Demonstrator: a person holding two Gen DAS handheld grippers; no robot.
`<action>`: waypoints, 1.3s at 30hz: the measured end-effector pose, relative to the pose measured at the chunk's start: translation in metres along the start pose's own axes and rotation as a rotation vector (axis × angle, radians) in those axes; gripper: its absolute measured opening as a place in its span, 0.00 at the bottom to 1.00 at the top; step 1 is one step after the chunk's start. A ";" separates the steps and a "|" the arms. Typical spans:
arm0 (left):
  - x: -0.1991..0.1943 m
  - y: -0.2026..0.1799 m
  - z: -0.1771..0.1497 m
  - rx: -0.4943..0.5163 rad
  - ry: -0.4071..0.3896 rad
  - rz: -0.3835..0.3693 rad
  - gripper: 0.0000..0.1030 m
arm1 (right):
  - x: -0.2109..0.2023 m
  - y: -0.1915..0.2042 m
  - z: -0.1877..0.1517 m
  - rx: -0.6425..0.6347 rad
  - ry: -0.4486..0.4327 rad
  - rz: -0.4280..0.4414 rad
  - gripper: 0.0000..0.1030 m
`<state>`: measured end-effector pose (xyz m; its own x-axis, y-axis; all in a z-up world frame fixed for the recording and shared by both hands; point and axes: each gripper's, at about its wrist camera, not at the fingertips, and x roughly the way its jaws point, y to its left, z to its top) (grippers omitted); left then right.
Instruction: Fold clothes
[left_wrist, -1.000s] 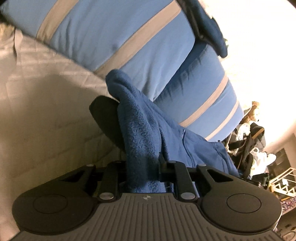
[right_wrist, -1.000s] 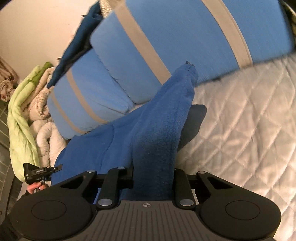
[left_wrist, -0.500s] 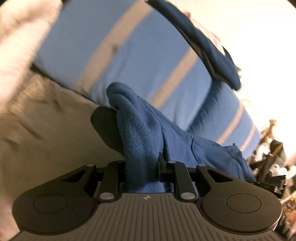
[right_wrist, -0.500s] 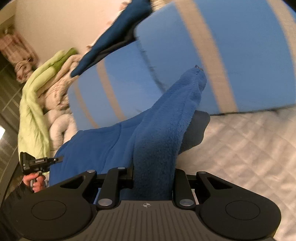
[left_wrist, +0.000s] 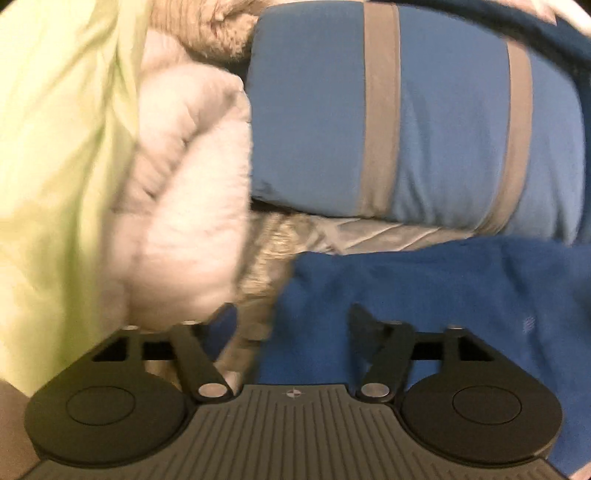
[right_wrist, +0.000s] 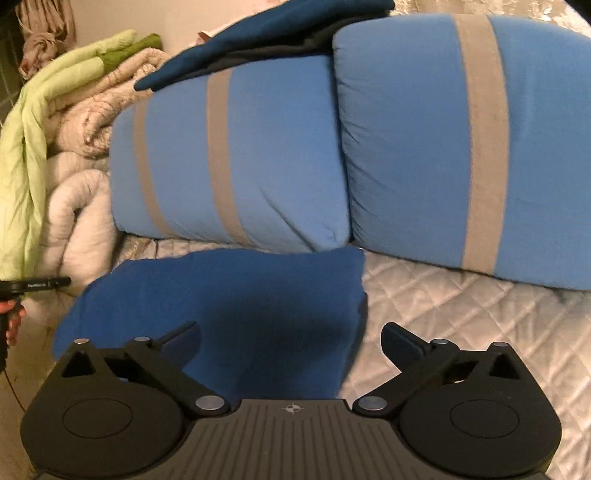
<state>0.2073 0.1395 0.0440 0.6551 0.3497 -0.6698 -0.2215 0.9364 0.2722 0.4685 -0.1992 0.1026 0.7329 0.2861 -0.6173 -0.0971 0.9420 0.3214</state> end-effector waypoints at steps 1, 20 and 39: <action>-0.001 -0.003 -0.002 0.027 -0.008 0.025 0.69 | -0.002 0.000 -0.002 -0.003 0.005 -0.003 1.00; -0.061 0.035 -0.030 -0.283 -0.051 -0.437 0.73 | -0.068 -0.005 -0.047 -0.121 0.100 -0.186 1.00; -0.051 -0.038 -0.148 0.007 0.079 -0.410 0.73 | -0.145 -0.089 -0.167 0.034 0.210 -0.393 1.00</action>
<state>0.0751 0.0900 -0.0347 0.6302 -0.0511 -0.7748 0.0517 0.9984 -0.0238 0.2585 -0.2953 0.0437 0.5564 -0.0592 -0.8288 0.1858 0.9811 0.0546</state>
